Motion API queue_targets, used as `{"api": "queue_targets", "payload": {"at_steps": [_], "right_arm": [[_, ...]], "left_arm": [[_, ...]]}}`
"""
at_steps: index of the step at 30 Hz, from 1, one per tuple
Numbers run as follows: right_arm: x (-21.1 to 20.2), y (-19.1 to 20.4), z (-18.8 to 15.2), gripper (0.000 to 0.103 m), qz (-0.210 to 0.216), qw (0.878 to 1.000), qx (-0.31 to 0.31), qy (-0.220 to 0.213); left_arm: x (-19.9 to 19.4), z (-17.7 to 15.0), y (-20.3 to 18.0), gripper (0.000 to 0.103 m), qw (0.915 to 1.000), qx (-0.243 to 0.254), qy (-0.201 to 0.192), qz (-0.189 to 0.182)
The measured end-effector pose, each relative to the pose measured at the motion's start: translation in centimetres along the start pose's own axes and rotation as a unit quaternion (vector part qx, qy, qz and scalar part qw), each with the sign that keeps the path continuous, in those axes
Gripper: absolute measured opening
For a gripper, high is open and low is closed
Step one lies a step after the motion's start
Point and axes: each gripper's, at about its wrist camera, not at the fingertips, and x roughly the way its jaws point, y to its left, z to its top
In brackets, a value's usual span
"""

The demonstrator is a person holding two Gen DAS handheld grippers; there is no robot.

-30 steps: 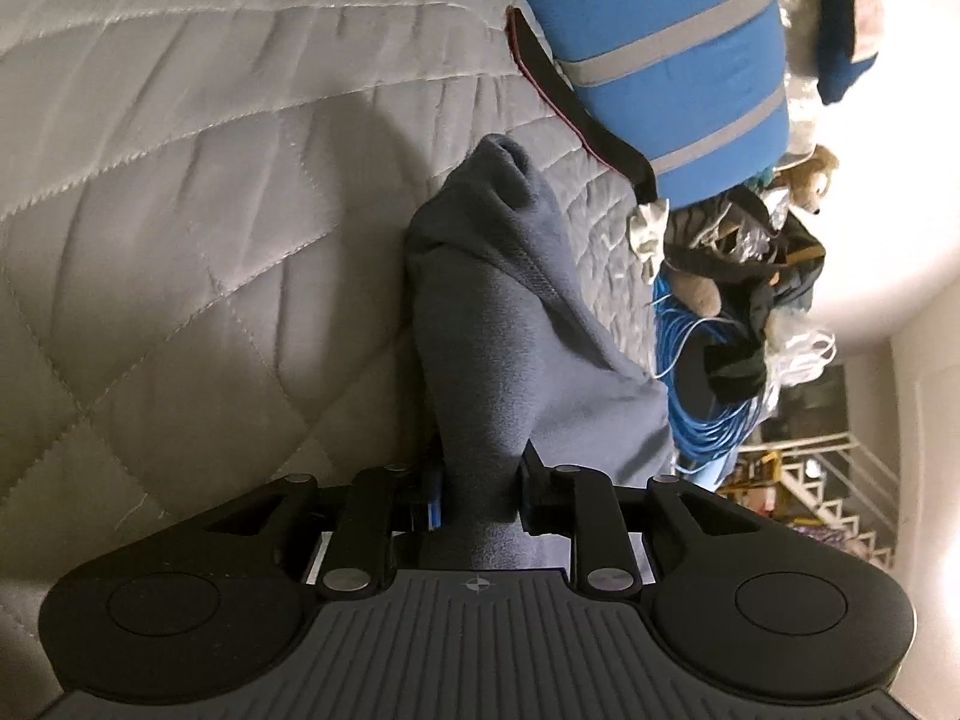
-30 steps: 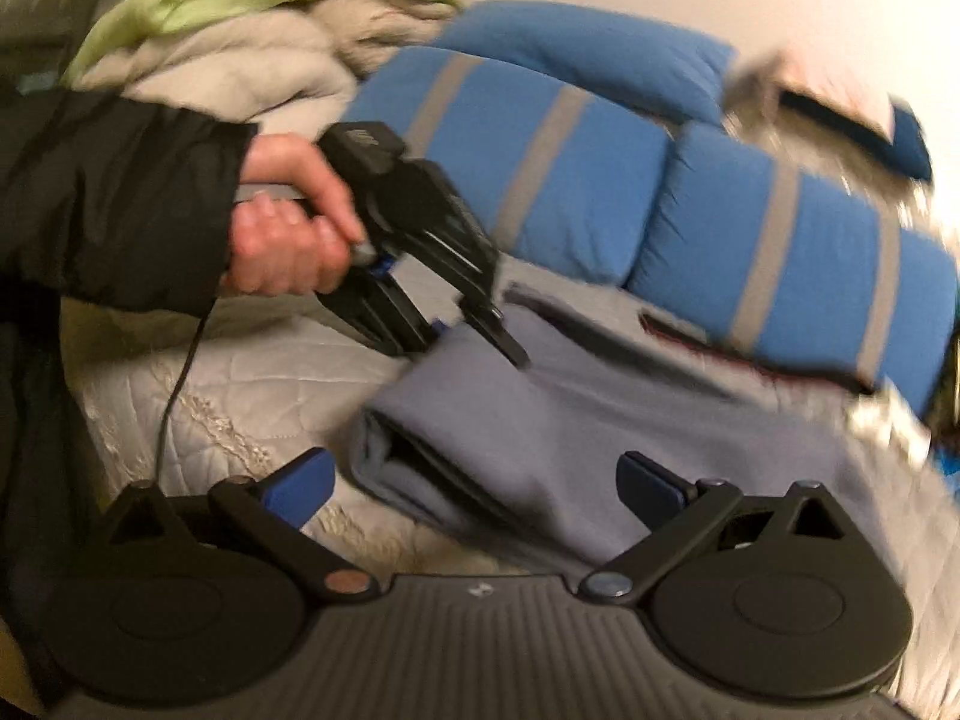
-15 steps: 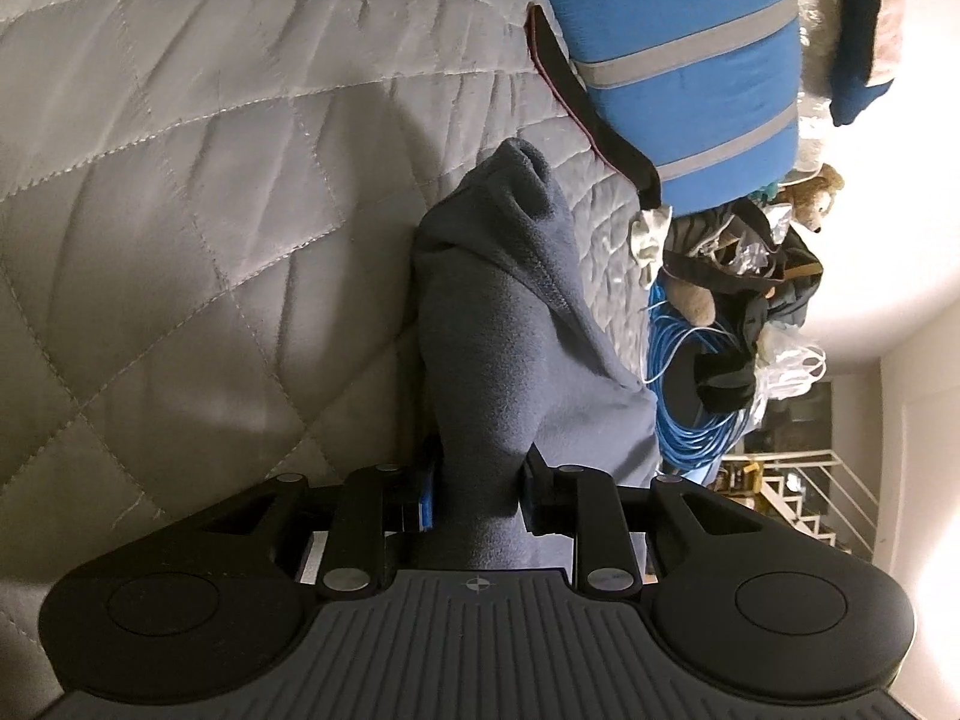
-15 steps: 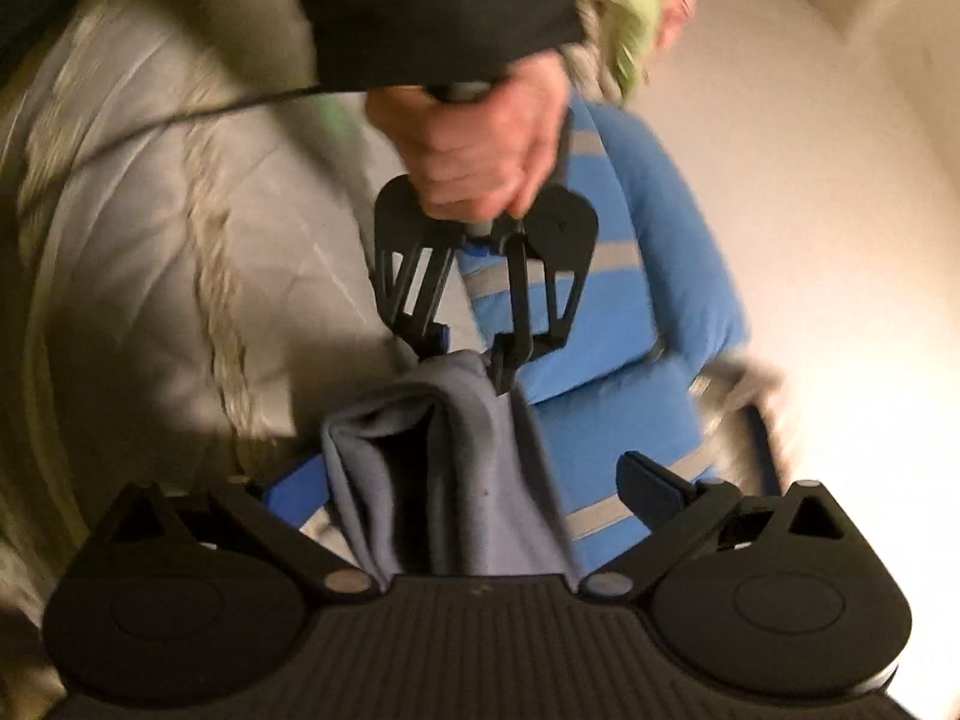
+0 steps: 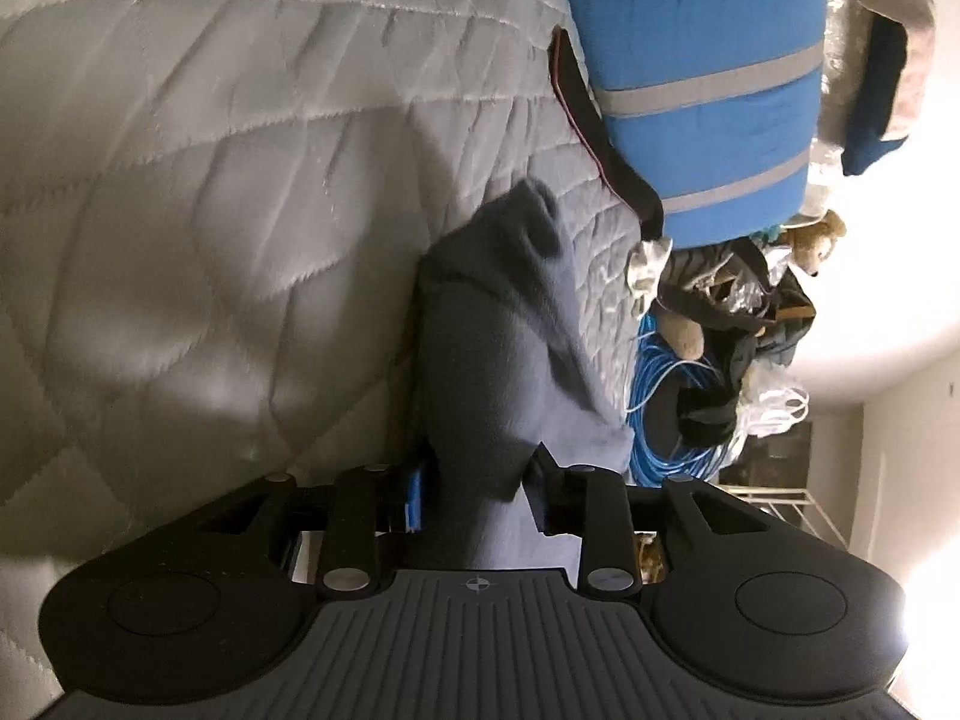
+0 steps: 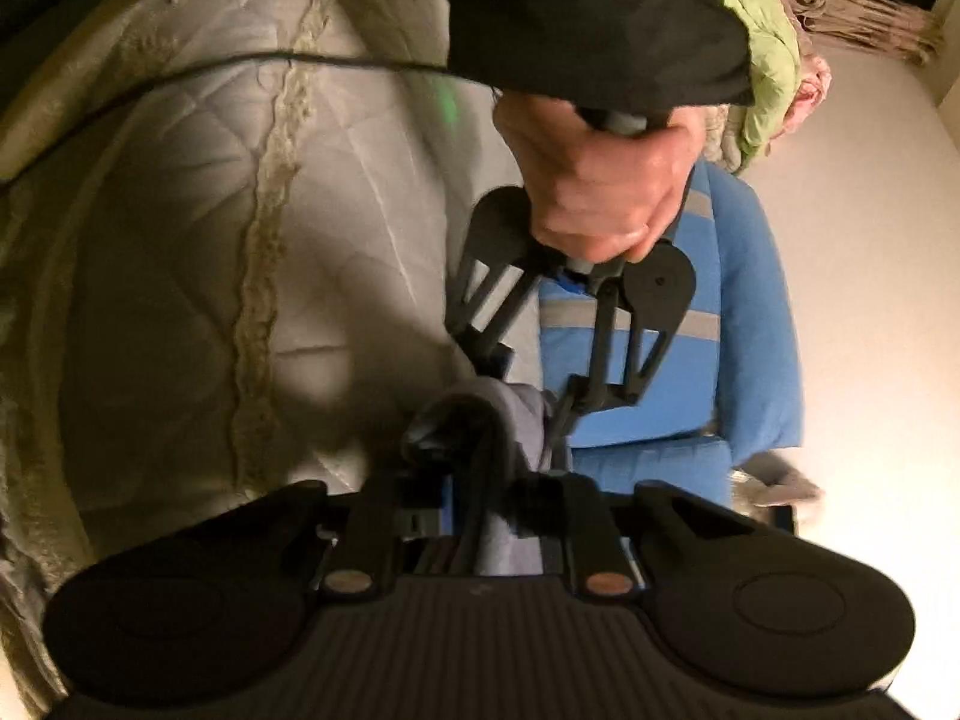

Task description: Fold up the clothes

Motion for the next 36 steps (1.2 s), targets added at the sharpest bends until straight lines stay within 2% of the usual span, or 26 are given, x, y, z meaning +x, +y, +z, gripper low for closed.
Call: {"api": "queue_targets", "payload": {"at_steps": [2,4,18,27,36], "right_arm": [[-0.4,-0.5,-0.3,0.002,0.003,1.0,0.011,-0.008],[-0.8,-0.9,-0.6,0.001,0.005,1.0,0.023,-0.014],[-1.2,-0.8,0.2,0.0,0.036,0.997,0.059,-0.033],[-1.7,-0.6,0.0,0.0,0.047,0.996,0.071,-0.038],[-1.9,-0.3,0.2,0.0,0.054,0.995,0.079,-0.04]], "left_arm": [[0.3,0.6,-0.3,0.028,1.0,0.006,-0.002,0.006],[0.7,1.2,-0.7,0.021,0.9998,0.015,-0.002,0.014],[1.4,5.4,-0.8,0.02,0.9999,0.008,0.007,0.014],[2.1,7.5,-1.5,0.02,0.9991,0.029,0.028,0.015],[2.6,8.8,-2.6,0.02,0.9973,0.064,0.023,0.028]]}}
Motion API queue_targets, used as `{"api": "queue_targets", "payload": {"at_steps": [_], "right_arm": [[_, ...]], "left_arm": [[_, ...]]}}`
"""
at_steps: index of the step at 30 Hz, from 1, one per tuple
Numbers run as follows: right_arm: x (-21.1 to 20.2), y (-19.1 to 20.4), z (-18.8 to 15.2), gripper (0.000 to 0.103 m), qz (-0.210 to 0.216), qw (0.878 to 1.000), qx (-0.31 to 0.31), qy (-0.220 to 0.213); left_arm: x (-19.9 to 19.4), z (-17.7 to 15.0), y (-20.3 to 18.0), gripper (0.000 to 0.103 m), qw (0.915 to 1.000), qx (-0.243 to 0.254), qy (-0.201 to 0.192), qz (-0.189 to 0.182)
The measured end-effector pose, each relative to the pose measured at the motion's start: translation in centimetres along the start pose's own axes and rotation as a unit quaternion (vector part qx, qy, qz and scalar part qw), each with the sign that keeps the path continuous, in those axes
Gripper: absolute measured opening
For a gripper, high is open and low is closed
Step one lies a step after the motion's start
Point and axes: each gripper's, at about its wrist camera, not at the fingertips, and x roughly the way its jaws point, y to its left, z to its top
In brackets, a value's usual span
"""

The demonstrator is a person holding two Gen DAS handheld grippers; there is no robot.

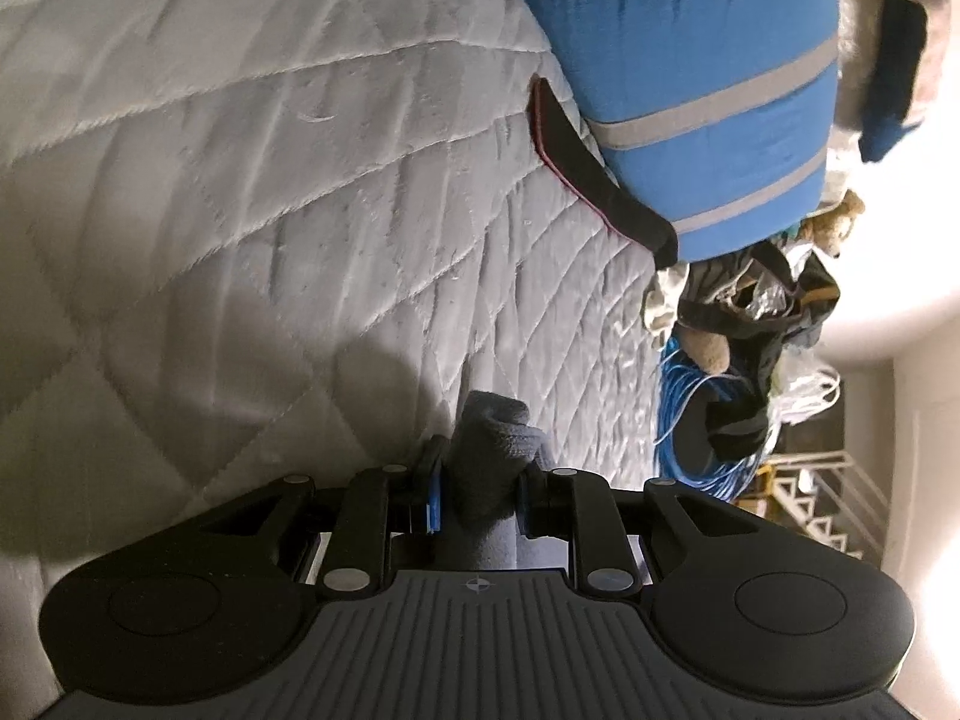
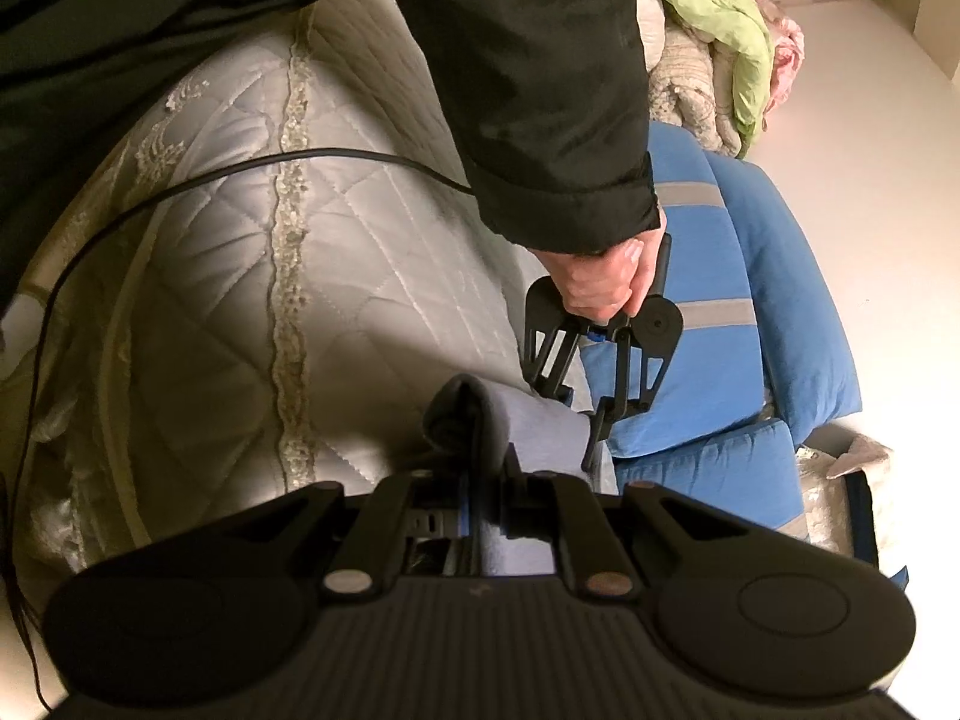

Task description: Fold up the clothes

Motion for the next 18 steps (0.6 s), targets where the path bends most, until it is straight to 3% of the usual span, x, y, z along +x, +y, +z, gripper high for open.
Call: {"api": "queue_targets", "payload": {"at_steps": [4,7,10,13,16,18], "right_arm": [[0.0,-0.1,0.1,0.0,0.002,1.0,0.003,0.0],[-0.1,0.1,0.1,0.0,0.008,1.0,0.002,0.0],[-0.4,0.7,-0.1,0.0,0.008,1.0,-0.007,0.001],[-0.4,0.5,-0.1,0.0,0.004,1.0,0.006,0.002],[-0.3,0.4,0.1,0.0,0.002,1.0,0.012,0.003],[-0.3,0.4,0.1,0.0,-0.001,1.0,0.013,0.004]], "left_arm": [[-0.1,0.9,0.1,0.02,0.9999,0.007,-0.004,-0.007],[-2.6,2.0,0.9,0.017,0.9941,-0.023,-0.106,0.004],[-3.7,2.9,1.5,0.018,0.9935,-0.04,-0.105,-0.021],[-4.6,2.4,0.7,0.025,0.9915,-0.033,-0.125,0.001],[-5.1,1.1,-0.1,0.04,0.9924,-0.025,-0.12,0.01],[-5.7,-0.2,-0.6,0.043,0.9921,-0.014,-0.122,0.024]]}}
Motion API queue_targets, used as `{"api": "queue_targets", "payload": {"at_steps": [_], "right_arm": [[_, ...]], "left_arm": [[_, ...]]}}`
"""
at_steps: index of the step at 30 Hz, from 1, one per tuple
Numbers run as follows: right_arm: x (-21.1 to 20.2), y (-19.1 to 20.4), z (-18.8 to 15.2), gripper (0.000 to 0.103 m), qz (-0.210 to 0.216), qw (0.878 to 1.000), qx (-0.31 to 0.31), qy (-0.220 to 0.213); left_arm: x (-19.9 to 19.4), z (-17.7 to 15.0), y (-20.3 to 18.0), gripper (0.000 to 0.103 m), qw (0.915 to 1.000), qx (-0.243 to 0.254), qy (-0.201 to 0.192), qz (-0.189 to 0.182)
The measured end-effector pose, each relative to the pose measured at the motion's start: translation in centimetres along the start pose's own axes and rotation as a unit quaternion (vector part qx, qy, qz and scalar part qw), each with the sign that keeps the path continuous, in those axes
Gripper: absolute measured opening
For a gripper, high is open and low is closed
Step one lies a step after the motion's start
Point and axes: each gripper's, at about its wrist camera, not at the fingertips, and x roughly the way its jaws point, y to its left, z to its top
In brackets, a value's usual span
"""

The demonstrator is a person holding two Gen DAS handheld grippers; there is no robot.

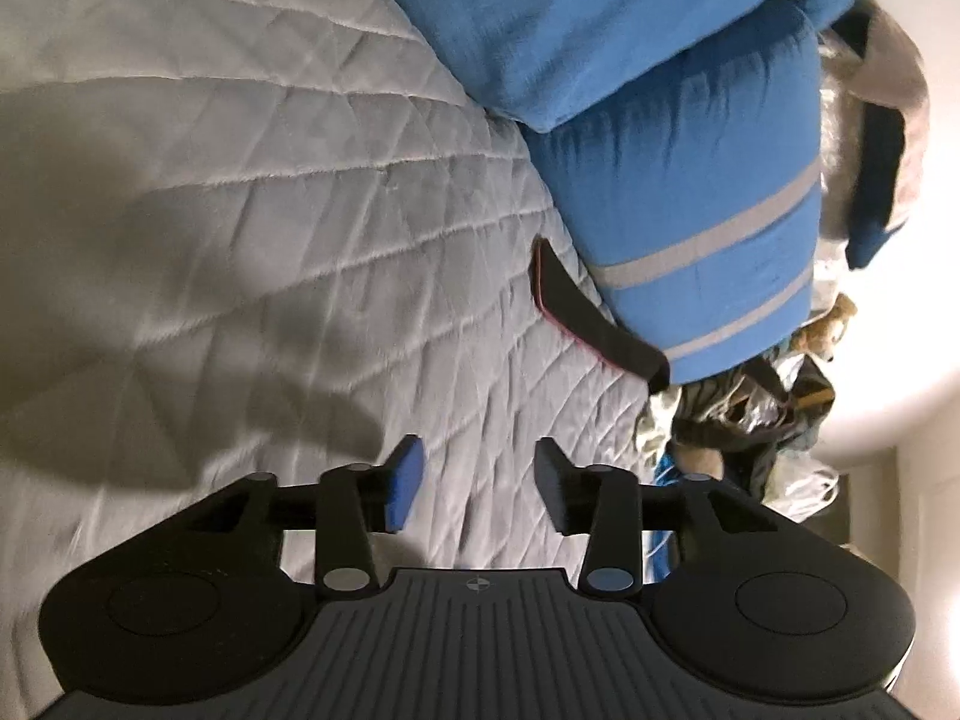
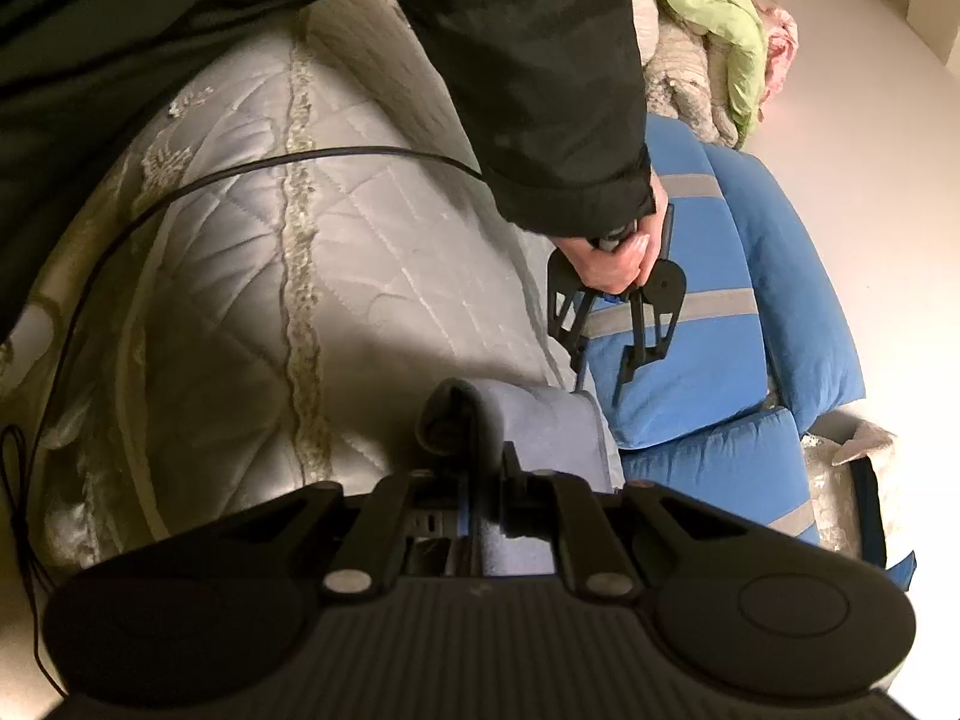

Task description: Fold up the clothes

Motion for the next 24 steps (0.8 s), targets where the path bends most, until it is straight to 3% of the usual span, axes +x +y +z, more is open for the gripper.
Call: {"api": "queue_targets", "payload": {"at_steps": [2,3,4,5,6,8,9,11,14,17,20,24], "right_arm": [[0.0,0.1,-0.1,0.001,-0.004,1.0,0.002,0.0],[0.0,0.1,-0.1,0.024,-0.006,1.0,0.004,0.0],[0.0,0.2,-0.1,0.031,-0.01,1.0,0.003,0.001],[-0.1,0.2,-0.1,0.045,-0.013,1.0,0.006,-0.001],[-0.2,0.2,-0.1,0.065,-0.017,1.0,0.009,-0.003],[-0.9,-0.3,-0.2,0.092,-0.021,0.999,0.033,-0.013],[-1.2,-0.6,-0.3,0.097,-0.025,0.998,0.045,-0.02],[-1.9,-1.2,-0.6,0.103,-0.032,0.997,0.071,-0.028],[-3.0,-2.3,-1.5,0.103,-0.04,0.991,0.125,-0.035],[-3.8,-3.6,-2.9,0.103,-0.053,0.98,0.187,-0.031],[-4.4,-5.4,-4.7,0.103,-0.057,0.964,0.259,-0.016],[-5.5,-7.5,-7.3,0.103,-0.05,0.938,0.342,-0.009]], "left_arm": [[-1.0,-1.2,-0.3,0.05,0.9998,0.012,0.003,0.013],[-1.6,-2.1,-0.4,0.051,0.9997,0.017,0.007,0.019],[-2.1,-3.0,-0.4,0.054,0.9996,0.018,0.008,0.022],[-2.7,-3.9,-0.2,0.055,0.9995,0.018,0.008,0.024],[-3.3,-4.7,-0.1,0.056,0.9995,0.018,0.007,0.025],[-3.9,-6.4,0.4,0.057,0.9995,0.013,0.011,0.026],[-3.9,-7.2,0.7,0.057,0.9995,0.009,0.015,0.025],[-3.8,-8.6,1.5,0.057,0.9994,0.0,0.027,0.021],[-3.8,-9.9,1.9,0.057,0.9996,-0.002,0.029,0.006],[-2.9,-10.6,1.6,0.057,0.998,-0.011,0.059,-0.02],[-1.7,-11.5,1.1,0.057,0.9964,-0.001,0.082,-0.023],[-1.1,-12.3,0.5,0.057,0.9965,0.013,0.08,-0.018]]}}
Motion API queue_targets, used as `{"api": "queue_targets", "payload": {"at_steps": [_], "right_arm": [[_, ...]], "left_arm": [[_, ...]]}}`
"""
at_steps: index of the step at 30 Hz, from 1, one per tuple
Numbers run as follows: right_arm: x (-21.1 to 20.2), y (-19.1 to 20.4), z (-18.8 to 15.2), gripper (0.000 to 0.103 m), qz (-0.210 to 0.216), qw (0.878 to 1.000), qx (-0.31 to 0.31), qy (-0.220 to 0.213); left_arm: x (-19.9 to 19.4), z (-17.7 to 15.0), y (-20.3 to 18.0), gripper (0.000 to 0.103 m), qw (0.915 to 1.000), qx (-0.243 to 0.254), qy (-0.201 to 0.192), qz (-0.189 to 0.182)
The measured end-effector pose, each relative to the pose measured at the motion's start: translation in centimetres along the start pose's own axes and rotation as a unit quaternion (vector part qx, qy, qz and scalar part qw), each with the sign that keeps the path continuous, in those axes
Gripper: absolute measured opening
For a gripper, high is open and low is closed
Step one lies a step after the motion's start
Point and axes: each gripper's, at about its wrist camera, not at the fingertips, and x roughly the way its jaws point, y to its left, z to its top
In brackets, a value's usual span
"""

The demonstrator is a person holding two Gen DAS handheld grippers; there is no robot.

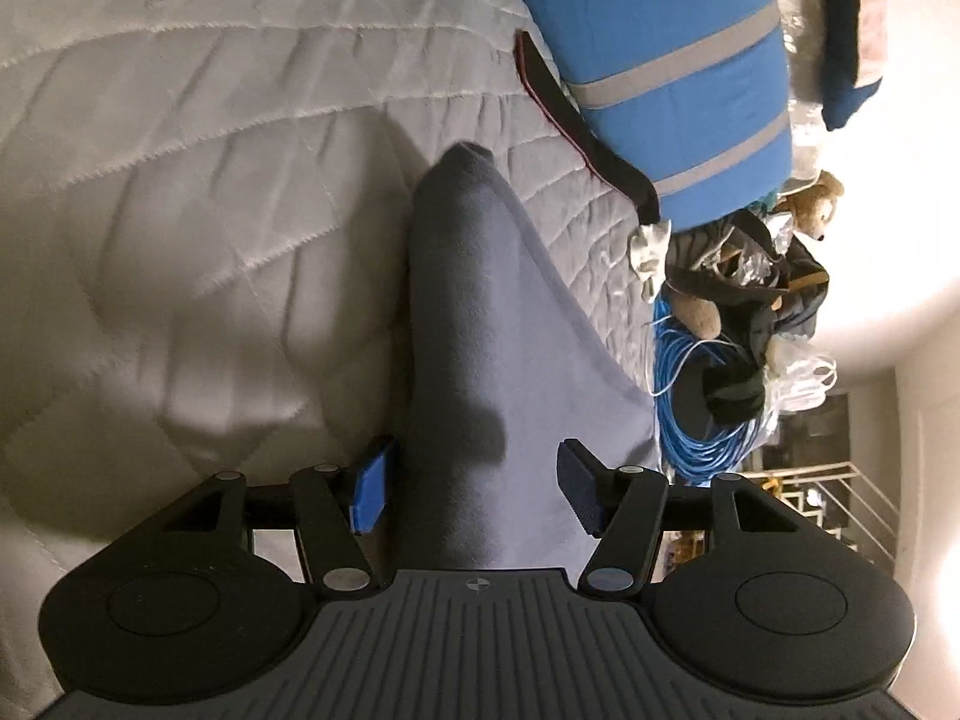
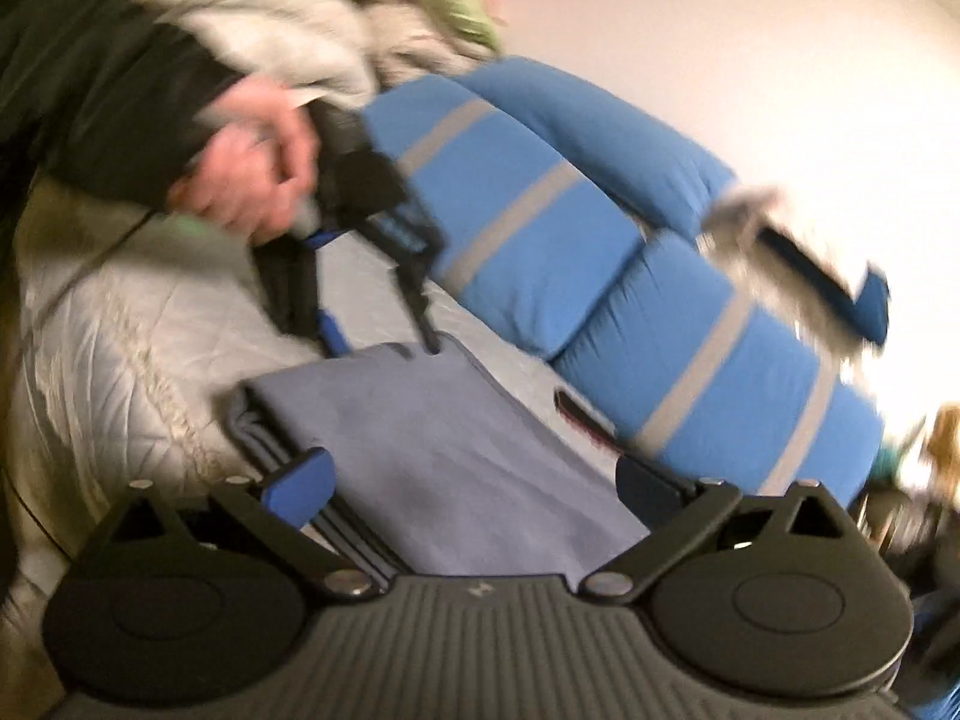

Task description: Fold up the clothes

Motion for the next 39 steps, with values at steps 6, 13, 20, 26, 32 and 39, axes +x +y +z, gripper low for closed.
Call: {"api": "queue_targets", "payload": {"at_steps": [6,13,20,26,32,39], "right_arm": [[-0.9,0.4,0.1,0.103,0.006,0.999,-0.012,-0.036],[1.6,7.9,1.9,0.103,0.026,0.99,-0.123,-0.055],[5.6,13.7,1.1,0.103,-0.044,0.96,-0.276,0.002],[7.1,14.4,0.0,0.103,-0.107,0.916,-0.386,0.02],[8.2,14.0,0.3,0.059,-0.06,0.901,-0.429,0.025],[6.8,12.1,0.1,0.0,0.006,0.918,-0.396,0.008]], "left_arm": [[0.4,0.4,0.3,0.057,1.0,-0.006,0.005,-0.003],[0.5,0.3,0.6,0.057,0.9997,-0.022,0.007,-0.012],[0.7,0.8,1.0,0.057,0.9986,-0.048,0.013,-0.021],[1.0,1.2,1.3,0.057,0.9971,-0.07,0.015,-0.025],[1.5,1.9,1.5,0.02,0.997,-0.077,0.004,0.0],[2.2,2.6,0.8,0.013,0.9984,-0.051,0.002,0.025]]}}
